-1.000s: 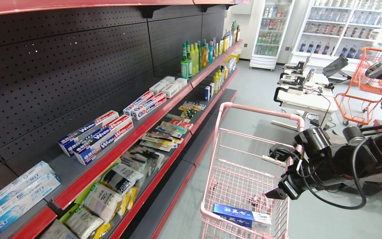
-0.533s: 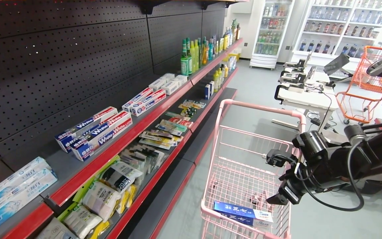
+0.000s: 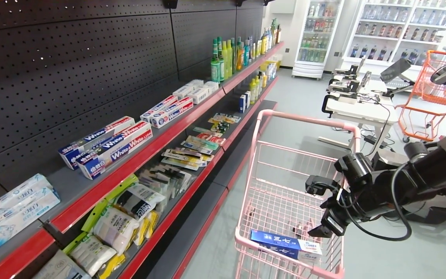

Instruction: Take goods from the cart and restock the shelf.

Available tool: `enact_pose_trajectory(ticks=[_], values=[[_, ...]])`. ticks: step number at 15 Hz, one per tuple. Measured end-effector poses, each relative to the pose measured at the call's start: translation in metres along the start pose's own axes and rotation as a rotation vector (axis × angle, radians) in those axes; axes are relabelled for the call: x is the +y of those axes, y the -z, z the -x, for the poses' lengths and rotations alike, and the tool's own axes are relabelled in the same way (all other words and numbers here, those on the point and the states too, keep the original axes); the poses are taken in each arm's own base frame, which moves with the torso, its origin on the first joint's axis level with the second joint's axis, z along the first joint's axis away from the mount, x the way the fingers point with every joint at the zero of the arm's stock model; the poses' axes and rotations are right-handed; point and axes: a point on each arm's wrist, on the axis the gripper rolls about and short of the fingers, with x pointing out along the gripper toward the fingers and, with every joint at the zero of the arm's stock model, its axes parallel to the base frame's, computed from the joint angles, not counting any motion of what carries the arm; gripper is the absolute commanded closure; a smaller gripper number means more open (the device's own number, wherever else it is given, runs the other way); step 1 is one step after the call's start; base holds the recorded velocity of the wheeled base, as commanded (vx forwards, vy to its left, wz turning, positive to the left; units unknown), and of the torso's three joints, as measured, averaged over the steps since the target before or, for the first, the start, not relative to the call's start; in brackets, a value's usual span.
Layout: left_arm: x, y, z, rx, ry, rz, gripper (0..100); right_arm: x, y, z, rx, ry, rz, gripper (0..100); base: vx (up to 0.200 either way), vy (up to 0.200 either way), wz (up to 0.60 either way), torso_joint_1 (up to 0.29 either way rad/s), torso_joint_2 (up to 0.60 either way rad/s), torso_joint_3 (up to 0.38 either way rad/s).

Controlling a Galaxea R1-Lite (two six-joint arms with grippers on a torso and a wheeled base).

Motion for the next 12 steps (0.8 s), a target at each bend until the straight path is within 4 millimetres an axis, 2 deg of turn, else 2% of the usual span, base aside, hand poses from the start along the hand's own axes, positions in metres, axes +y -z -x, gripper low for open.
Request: enact_pose_trajectory(ticks=[12], values=[[0.0000, 0.0000, 0.0000, 0.000, 0.000, 0.000, 0, -0.0054, 0.0002, -0.0073, -0.002, -0.006, 0.026, 0, 0.000, 0.000, 0.00, -0.165, 0.37, 0.206]])
